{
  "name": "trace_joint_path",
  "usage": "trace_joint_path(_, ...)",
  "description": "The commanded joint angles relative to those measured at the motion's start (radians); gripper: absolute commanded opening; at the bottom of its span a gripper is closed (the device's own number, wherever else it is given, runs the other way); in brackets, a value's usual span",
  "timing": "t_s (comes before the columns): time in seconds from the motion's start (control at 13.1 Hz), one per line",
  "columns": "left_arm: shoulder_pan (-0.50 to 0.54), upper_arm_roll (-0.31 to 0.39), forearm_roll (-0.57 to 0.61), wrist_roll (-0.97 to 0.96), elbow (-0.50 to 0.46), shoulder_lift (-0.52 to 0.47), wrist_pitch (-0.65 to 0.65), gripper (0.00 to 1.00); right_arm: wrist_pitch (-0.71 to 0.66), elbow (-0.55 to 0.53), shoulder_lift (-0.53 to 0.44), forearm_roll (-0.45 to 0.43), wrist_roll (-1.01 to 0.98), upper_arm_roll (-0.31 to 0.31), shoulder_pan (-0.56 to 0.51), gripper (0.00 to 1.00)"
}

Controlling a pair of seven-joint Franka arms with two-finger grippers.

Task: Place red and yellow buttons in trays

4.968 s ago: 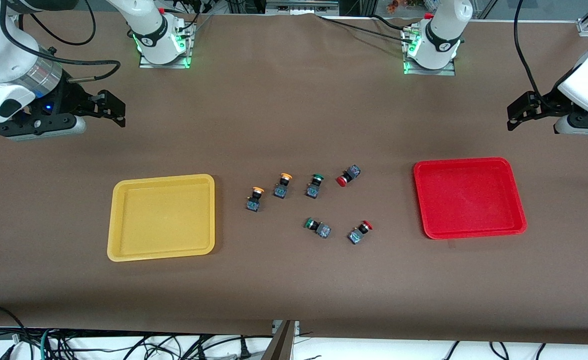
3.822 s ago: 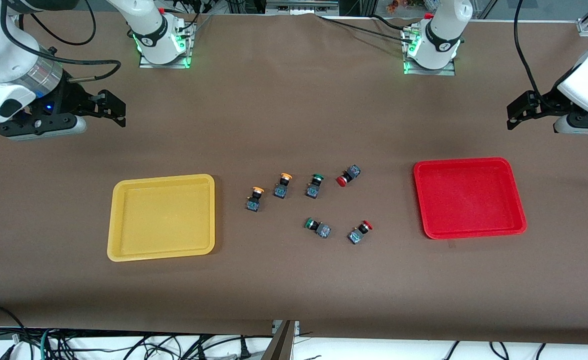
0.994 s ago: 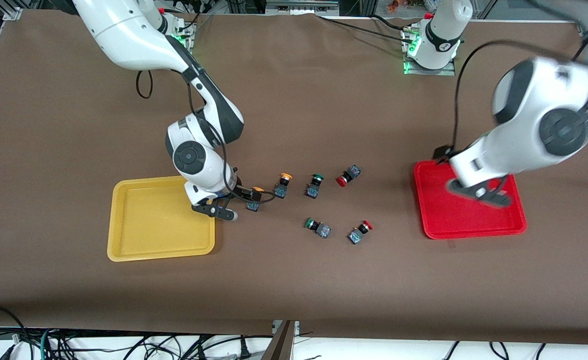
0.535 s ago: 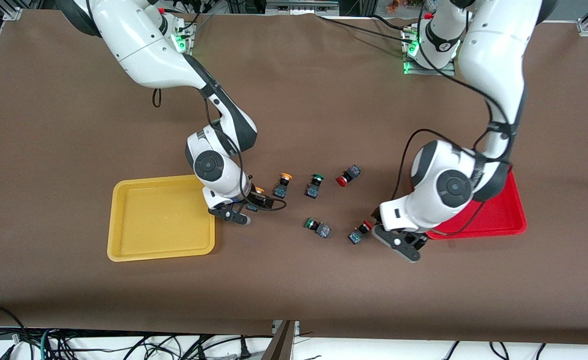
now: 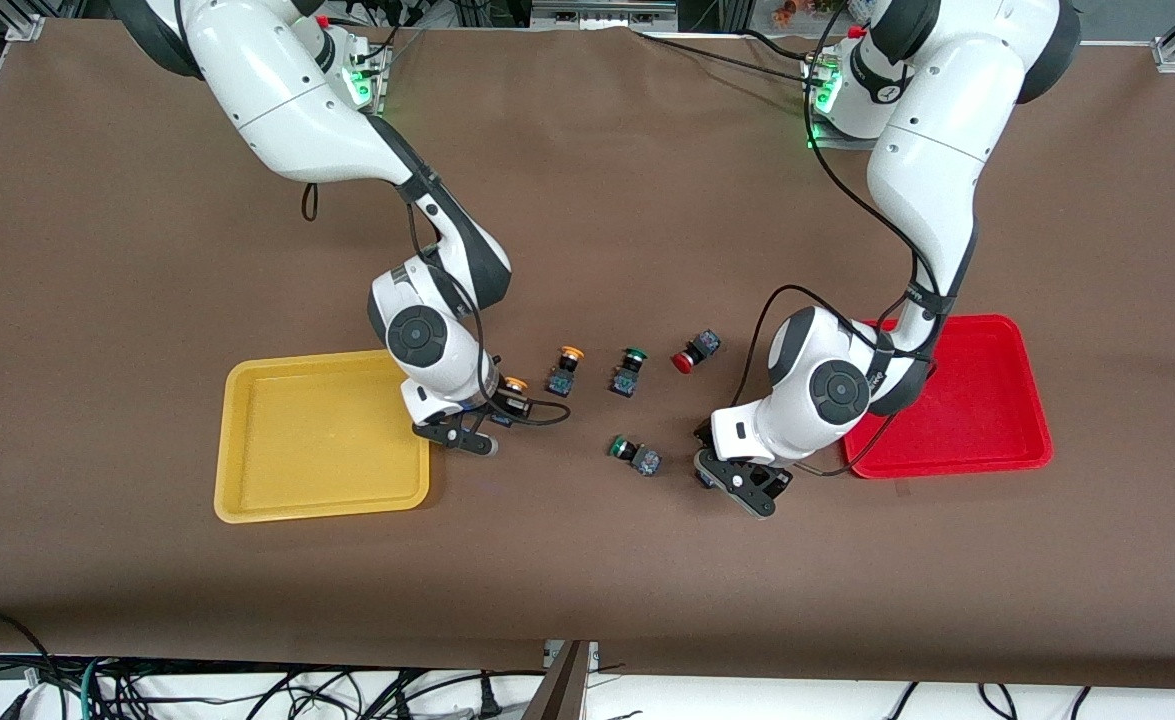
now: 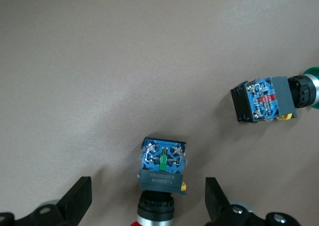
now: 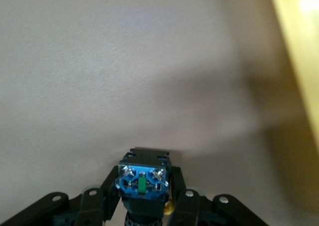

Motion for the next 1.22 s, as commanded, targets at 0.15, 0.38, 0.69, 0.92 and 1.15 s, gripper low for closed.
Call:
trace_joint_path(0.15, -0.013, 0.000, -0.017, 0.033, -0.015, 0.031, 0.078, 0.48, -0.312, 0.107, -0.094, -0.012, -0.350, 0.004, -0.138, 0.26)
trace_joint_path(0.38, -0.013, 0.000, -0.017, 0.030, -0.015, 0.020, 0.068, 0.00, -0.292, 0.105, -0.084, -0.044, -0.467, -0.028, -0.165, 0.35)
trace_joint_path(0.69, 0.028, 0.008, -0.016, 0.025, -0.023, -0.074, -0.200, 0.00, -0.200, 0.078, -0.051, -0.060, -0.520, -0.038, -0.191, 0.79)
trace_joint_path(0.92, 0.113, 0.042, 0.062, 0.040, -0.019, -0.173, -0.493, 0.00, -0.200, 0.081, -0.052, -0.047, -0.514, -0.038, -0.191, 0.99)
trace_joint_path(1.15, 0.228, 0.045, 0.145, 0.163, -0.009, -0.202, -0.638, 0.00, -0.217, 0.087, -0.064, -0.032, -0.437, -0.028, -0.159, 0.99)
